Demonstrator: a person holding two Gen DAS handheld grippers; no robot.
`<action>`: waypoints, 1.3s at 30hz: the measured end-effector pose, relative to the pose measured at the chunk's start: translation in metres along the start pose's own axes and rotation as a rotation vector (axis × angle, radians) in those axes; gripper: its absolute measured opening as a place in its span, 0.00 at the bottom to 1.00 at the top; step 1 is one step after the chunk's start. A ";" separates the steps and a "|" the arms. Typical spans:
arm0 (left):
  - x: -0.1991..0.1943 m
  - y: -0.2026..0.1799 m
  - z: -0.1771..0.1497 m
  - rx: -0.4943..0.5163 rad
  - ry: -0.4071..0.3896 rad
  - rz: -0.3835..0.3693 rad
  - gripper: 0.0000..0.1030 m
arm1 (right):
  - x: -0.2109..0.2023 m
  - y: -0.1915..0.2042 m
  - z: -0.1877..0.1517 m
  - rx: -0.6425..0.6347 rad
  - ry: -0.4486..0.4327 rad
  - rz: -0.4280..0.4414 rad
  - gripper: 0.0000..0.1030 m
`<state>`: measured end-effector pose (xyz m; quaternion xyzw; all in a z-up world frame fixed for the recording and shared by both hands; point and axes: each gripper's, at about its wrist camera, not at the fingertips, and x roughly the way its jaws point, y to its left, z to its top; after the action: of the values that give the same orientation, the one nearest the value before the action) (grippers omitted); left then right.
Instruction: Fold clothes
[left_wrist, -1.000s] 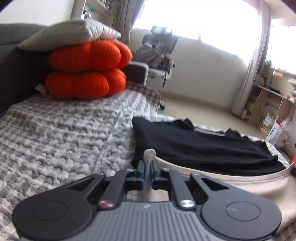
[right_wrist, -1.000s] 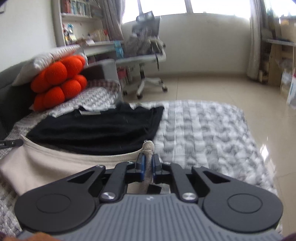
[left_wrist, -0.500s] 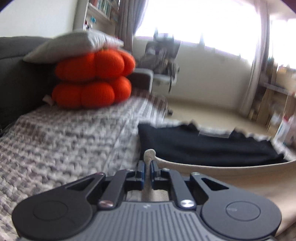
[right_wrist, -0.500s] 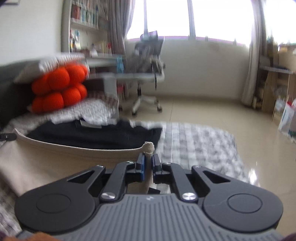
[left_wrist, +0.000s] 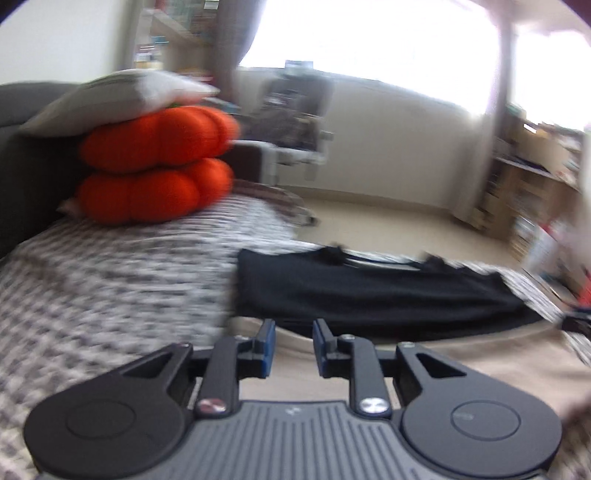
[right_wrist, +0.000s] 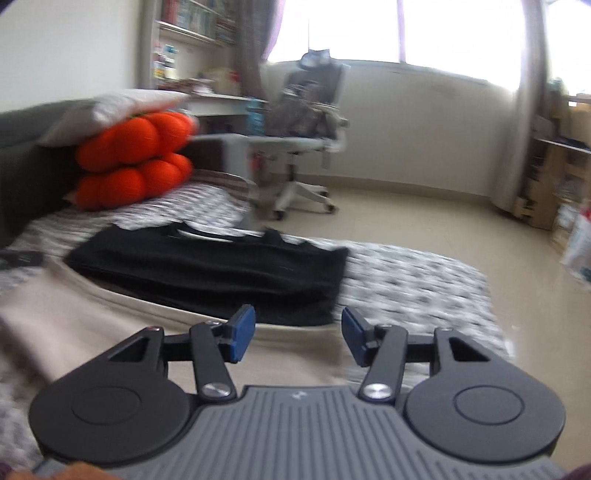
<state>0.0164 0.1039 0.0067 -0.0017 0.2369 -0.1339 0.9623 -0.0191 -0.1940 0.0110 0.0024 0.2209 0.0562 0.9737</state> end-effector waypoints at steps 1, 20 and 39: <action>0.002 -0.009 0.000 0.034 0.013 -0.035 0.22 | 0.003 0.008 0.001 -0.003 0.013 0.038 0.54; -0.003 -0.023 -0.038 0.227 0.163 -0.307 0.23 | 0.017 0.059 -0.027 -0.141 0.157 0.235 0.36; -0.049 0.098 -0.046 -0.252 0.196 -0.409 0.27 | -0.058 -0.066 -0.036 0.213 0.249 0.299 0.45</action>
<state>-0.0209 0.2141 -0.0188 -0.1564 0.3388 -0.2947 0.8797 -0.0796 -0.2670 0.0015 0.1309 0.3414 0.1760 0.9140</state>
